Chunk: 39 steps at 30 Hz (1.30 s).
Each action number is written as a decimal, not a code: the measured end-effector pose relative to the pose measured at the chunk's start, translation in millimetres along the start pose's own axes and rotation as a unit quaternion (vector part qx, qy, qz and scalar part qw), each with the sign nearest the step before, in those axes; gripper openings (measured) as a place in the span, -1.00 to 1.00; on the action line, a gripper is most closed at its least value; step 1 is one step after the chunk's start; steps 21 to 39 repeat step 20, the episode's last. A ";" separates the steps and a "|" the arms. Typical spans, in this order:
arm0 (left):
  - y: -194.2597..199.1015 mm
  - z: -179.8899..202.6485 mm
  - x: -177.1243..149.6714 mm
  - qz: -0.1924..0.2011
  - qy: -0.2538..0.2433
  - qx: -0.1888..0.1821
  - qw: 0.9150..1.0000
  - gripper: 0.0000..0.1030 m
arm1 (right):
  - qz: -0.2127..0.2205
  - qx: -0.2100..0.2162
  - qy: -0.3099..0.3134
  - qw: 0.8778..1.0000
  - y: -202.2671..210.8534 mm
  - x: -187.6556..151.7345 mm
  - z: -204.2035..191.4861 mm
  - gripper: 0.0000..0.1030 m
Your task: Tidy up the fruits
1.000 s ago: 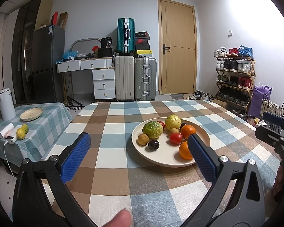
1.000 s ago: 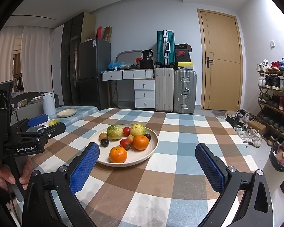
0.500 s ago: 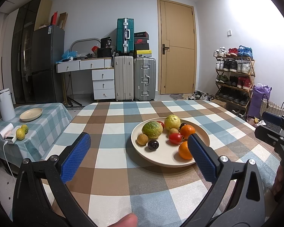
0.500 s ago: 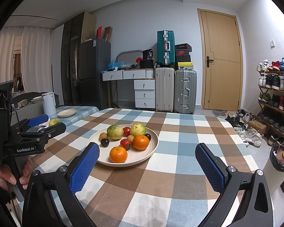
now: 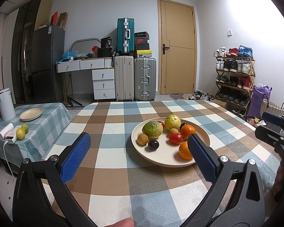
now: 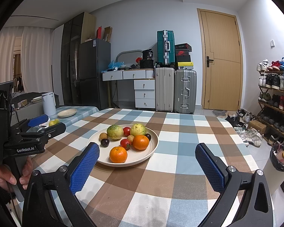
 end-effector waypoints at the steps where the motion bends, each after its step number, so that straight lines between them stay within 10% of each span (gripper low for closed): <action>1: 0.0 0.1 0.1 0.000 0.000 0.000 1.000 0.98 | 0.000 0.000 0.000 1.000 0.1 0.0 0.1 1.00; 39: 3.2 1.8 2.6 0.000 0.001 -0.007 1.000 0.98 | 0.000 0.000 0.000 1.000 -0.3 -0.1 0.1 1.00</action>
Point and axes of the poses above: each gripper's, at about its wrist camera, not at the fingertips, and y roughly against the way its jaws point, z to its right, x to its top, the point moved 5 cm from there along -y, roughly the way its jaws point, and after that the axes turned 5 degrees about -y, right-handed, at the moved point
